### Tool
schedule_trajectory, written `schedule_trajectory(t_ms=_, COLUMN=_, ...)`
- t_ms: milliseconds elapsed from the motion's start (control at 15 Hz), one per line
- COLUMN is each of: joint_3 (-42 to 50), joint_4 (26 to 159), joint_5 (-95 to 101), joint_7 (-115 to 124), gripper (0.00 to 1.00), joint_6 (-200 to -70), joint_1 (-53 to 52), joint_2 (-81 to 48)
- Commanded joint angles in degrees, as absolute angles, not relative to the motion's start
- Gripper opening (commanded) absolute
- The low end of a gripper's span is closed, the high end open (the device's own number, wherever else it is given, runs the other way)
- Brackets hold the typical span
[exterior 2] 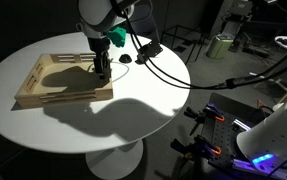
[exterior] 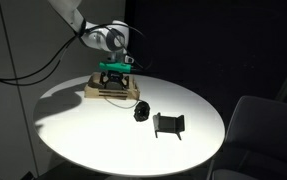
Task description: Move the tray towards the middle of the table
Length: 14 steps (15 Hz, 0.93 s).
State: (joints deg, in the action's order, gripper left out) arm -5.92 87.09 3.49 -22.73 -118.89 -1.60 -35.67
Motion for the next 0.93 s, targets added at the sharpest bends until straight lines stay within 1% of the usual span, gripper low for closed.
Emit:
schedule_trajectory(t_ms=0, joint_3=-5.3, joint_4=91.5, joint_5=4.7, joint_7=-20.6, gripper=1.00, joint_6=-119.3, joint_1=-2.1, joint_2=-32.3)
schedule_trajectory(t_ms=867, joint_3=-4.7, joint_4=106.6, joint_5=6.8, joint_7=-8.0, gripper=1.00, joint_6=-125.4, joint_1=-6.0, joint_2=-23.8)
